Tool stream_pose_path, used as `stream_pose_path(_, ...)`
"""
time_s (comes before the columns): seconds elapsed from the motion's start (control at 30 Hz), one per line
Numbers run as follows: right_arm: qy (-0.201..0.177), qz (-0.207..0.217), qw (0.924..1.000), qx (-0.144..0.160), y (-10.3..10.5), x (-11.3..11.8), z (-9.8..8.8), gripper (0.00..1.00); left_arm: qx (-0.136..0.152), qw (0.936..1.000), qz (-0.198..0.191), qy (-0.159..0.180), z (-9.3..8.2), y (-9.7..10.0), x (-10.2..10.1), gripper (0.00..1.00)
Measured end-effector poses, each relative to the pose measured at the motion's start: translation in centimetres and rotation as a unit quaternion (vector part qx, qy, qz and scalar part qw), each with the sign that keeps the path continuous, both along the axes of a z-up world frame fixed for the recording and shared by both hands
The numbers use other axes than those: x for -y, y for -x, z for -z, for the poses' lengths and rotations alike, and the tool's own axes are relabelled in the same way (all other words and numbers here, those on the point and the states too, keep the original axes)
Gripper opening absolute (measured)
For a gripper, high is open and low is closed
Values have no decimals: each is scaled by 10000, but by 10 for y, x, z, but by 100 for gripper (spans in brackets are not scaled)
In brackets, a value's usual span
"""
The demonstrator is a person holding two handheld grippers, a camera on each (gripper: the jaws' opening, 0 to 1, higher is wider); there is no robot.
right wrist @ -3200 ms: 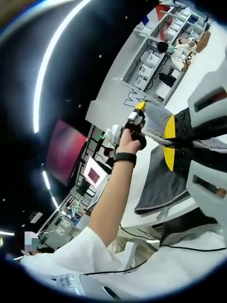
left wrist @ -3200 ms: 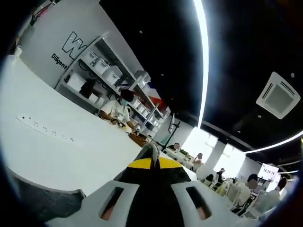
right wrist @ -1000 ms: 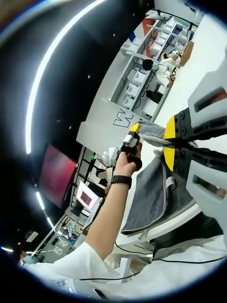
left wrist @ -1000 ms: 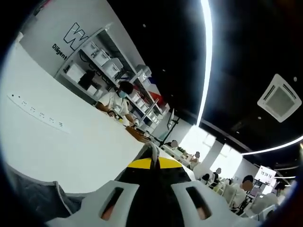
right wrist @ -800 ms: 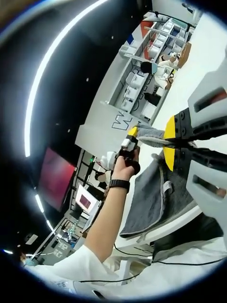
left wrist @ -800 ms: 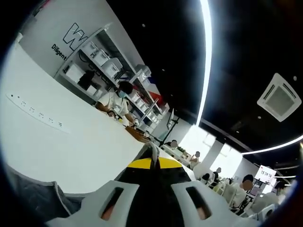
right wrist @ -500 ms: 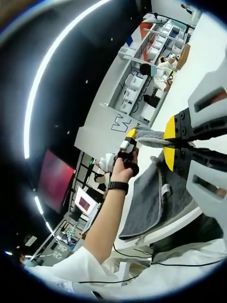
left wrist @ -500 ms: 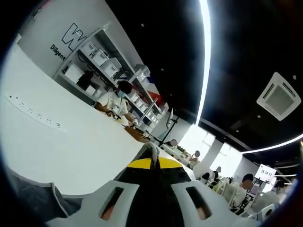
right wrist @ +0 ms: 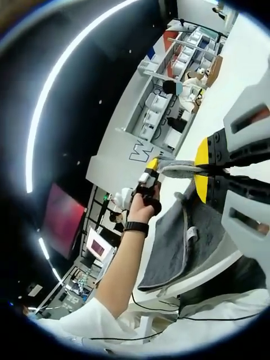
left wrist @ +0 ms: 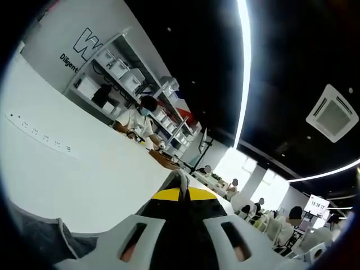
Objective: Open the folded towel by lifting each exposed corner and separating the folded layers until the towel lies flat within the target outline without major curled edges
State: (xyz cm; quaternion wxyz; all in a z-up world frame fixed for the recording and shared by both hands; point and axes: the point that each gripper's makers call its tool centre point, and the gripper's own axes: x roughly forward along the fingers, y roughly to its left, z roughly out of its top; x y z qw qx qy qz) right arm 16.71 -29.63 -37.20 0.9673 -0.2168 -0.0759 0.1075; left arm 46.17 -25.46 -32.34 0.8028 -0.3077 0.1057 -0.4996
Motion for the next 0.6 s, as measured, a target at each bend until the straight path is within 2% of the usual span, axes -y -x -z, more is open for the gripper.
stream_pose_path(0.1,-31,54,10000,10,-1,5,0,0,19,10000,3,-11,0,4,3,0)
stream_pose_path(0.4,-121,182,9998,-4,-3,18,2,0,50,10000,8,0,-5,-7,9,0)
stream_pose_path(0.6,-135,303,9994,-22,-6,29,3,0,84,10000,9,-26,-2,4,11,0)
